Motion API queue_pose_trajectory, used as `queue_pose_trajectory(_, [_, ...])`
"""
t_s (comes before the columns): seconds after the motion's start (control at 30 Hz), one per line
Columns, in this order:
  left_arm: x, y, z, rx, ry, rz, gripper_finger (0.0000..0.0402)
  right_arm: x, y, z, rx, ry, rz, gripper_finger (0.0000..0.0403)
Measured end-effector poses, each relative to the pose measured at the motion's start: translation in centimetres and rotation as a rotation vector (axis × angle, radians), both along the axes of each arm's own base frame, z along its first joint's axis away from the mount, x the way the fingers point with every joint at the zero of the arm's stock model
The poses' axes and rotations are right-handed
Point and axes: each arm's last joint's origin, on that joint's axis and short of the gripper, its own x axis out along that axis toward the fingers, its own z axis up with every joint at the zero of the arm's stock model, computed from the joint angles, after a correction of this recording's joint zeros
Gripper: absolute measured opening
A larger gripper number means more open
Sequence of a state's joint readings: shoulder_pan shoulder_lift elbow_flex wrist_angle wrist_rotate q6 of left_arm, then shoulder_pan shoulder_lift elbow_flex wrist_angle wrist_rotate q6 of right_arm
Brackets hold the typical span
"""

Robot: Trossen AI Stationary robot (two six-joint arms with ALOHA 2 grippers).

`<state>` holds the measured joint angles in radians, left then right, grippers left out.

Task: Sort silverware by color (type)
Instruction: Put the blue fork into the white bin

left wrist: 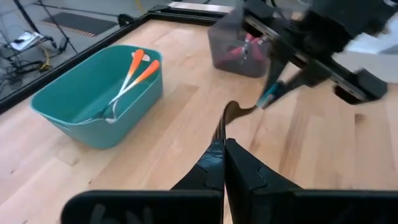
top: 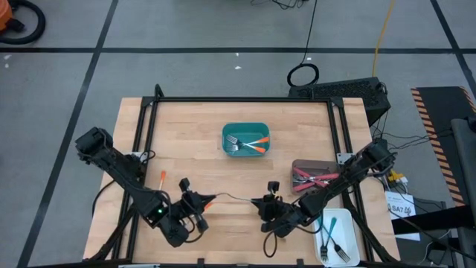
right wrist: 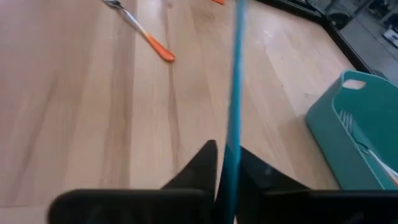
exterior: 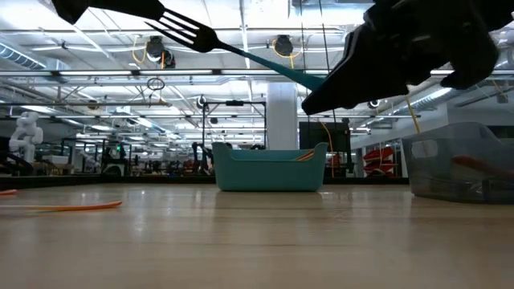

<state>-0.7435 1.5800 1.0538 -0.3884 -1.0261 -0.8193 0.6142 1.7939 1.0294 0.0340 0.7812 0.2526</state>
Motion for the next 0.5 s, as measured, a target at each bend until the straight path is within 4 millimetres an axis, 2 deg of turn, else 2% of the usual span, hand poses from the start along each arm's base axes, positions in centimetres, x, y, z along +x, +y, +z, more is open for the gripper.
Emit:
queue_pose_trajectory(0.33, [0.0,-0.1,0.0,-0.014,-0.007,0.002,0.0008,-0.2,-0.4,0.4,-0.002,0.021,-0.005,0.0005])
queue_pose_trajectory(0.5, [-0.1,-0.4,0.1,-0.033,-0.028,0.001,0.0060,-1.0,-0.9,1.7,-0.003,0.053,-0.001,0.0002])
